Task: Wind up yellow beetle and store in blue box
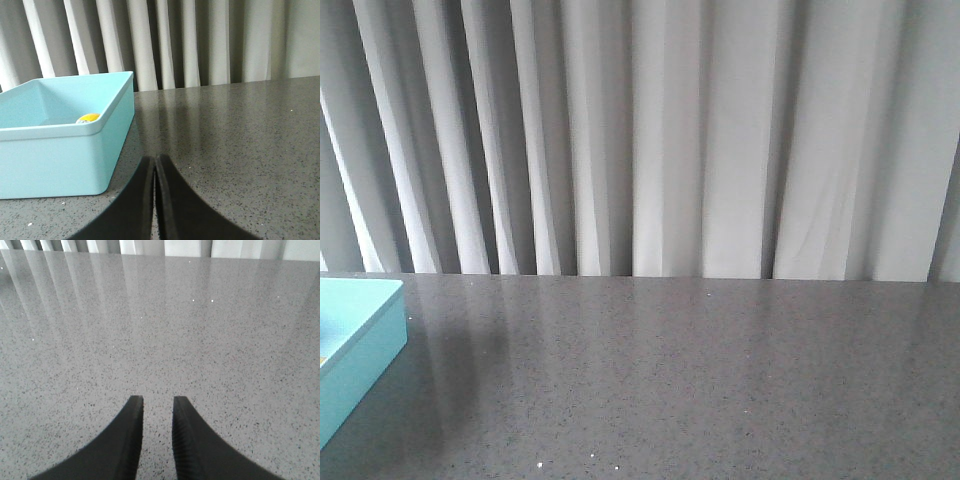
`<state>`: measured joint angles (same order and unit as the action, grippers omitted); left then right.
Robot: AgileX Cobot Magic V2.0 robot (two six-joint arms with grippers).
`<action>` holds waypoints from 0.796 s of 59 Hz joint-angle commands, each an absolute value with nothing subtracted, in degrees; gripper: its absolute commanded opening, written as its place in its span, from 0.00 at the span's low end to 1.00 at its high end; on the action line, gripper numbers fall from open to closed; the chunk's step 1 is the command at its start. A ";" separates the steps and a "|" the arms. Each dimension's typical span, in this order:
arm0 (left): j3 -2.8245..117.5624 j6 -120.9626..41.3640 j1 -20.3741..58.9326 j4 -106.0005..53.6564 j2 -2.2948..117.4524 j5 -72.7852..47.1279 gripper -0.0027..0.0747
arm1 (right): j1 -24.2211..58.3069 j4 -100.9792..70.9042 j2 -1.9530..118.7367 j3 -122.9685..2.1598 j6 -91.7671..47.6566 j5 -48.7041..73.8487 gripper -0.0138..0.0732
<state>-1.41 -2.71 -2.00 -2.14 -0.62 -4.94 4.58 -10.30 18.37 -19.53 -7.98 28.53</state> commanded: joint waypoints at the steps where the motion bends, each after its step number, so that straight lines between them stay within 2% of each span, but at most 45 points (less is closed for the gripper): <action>1: -0.58 -2.13 -1.72 -2.29 -0.95 -1.12 0.03 | 4.30 -10.95 17.79 -18.95 -8.55 24.02 0.35; 8: -0.58 -2.13 -1.72 -2.29 -0.95 -1.12 0.03 | 4.23 -10.95 12.81 -12.63 -8.55 18.45 0.35; 20: -0.58 -2.13 -1.72 -2.29 -0.95 -1.12 0.03 | 3.03 -11.19 4.45 2.06 -7.81 -6.89 0.35; 36: -0.58 -2.13 -1.72 -2.24 -0.95 -1.07 0.03 | -8.60 -11.48 -1.36 1.79 -7.81 -1.26 0.35; 47: -0.58 -2.13 -1.72 -2.24 -0.95 -1.11 0.03 | -8.89 -11.42 -1.29 1.79 -6.36 3.82 0.35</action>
<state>-1.41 -2.71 -2.00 -2.09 -0.62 -5.37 -8.97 -11.09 -0.63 1.53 -6.68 5.34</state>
